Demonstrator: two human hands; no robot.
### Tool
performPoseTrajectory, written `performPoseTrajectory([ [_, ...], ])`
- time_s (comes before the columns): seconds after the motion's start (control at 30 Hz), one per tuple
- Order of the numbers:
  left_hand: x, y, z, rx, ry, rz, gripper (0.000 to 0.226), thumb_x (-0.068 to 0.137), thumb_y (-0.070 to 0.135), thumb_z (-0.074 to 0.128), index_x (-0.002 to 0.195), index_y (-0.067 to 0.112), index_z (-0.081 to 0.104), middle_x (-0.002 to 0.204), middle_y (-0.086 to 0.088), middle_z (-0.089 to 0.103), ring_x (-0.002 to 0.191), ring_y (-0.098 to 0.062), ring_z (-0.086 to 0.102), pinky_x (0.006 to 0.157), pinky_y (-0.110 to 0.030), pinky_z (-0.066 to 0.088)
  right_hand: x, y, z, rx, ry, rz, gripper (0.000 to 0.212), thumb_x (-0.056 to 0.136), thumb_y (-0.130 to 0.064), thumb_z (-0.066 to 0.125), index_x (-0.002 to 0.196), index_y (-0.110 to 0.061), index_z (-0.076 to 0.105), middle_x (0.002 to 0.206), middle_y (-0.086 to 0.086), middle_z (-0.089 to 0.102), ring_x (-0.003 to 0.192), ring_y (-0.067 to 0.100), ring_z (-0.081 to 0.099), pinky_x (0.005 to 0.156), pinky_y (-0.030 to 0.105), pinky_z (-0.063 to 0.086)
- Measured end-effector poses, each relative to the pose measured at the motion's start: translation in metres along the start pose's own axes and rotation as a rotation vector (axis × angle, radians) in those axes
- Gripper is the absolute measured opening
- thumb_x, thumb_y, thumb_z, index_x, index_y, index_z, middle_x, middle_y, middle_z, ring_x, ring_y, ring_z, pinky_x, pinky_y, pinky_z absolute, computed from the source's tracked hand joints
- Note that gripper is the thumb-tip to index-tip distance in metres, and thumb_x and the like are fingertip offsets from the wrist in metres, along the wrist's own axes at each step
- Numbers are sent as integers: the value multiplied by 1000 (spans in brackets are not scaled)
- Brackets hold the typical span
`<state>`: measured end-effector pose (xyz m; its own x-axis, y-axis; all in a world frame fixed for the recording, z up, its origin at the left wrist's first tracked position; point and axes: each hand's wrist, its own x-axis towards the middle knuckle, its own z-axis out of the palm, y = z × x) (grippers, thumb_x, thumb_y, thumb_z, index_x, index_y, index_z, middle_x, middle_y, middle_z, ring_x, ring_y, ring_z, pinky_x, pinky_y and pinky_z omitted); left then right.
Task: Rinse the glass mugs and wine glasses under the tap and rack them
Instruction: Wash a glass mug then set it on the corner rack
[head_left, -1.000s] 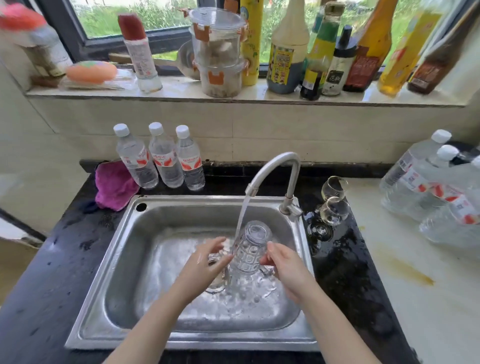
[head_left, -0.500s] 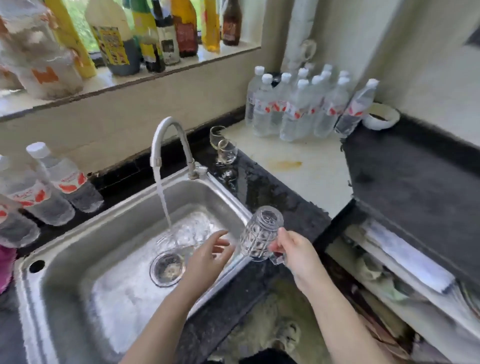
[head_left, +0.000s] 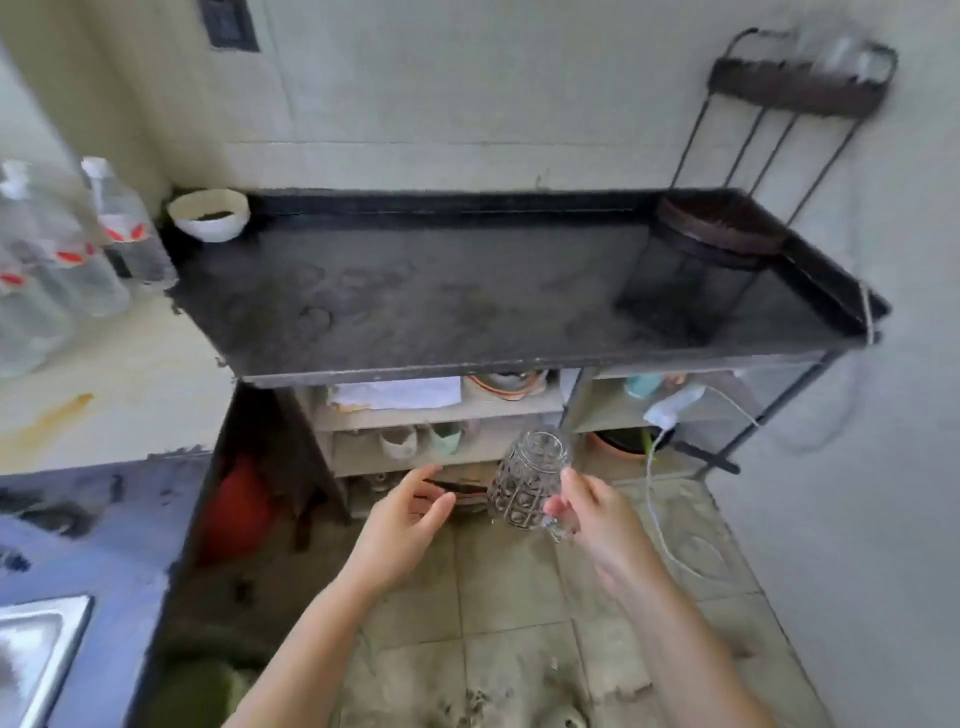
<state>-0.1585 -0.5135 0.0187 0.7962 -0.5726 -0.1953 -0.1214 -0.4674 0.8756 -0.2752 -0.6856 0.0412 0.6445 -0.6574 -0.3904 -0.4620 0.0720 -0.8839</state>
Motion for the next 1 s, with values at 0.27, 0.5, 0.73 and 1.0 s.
performPoseTrajectory([
  [0.27, 88, 99, 150, 42, -232, 139, 39, 92, 24, 58, 130, 22, 49, 97, 13, 62, 81, 7, 62, 70, -10, 47, 43, 9, -178, -88, 211, 15, 41, 100, -38, 39, 77, -13, 63, 72, -6, 63, 69, 10, 57, 69, 31, 45],
  [0.5, 171, 159, 213, 79, -294, 222, 36, 94, 25, 55, 130, 24, 49, 101, 6, 62, 87, -5, 62, 67, -6, 44, 105, -6, -248, 53, 321, 40, 41, 99, -39, 40, 76, -11, 61, 79, -3, 65, 82, 12, 59, 80, 35, 43],
  [0.73, 292, 206, 241, 55, -329, 247, 39, 95, 30, 52, 134, 27, 45, 105, 7, 64, 95, -3, 62, 77, -12, 43, 216, -45, -283, 119, 345, 17, 41, 99, -39, 41, 74, -13, 61, 84, 1, 68, 88, 17, 61, 78, 34, 44],
  [1.0, 429, 273, 265, 53, -377, 252, 37, 95, 32, 52, 131, 30, 47, 103, 9, 63, 94, -7, 63, 75, -13, 44, 334, -105, -324, 165, 395, 13, 38, 100, -37, 40, 80, -11, 60, 89, 4, 69, 86, 10, 62, 76, 31, 46],
])
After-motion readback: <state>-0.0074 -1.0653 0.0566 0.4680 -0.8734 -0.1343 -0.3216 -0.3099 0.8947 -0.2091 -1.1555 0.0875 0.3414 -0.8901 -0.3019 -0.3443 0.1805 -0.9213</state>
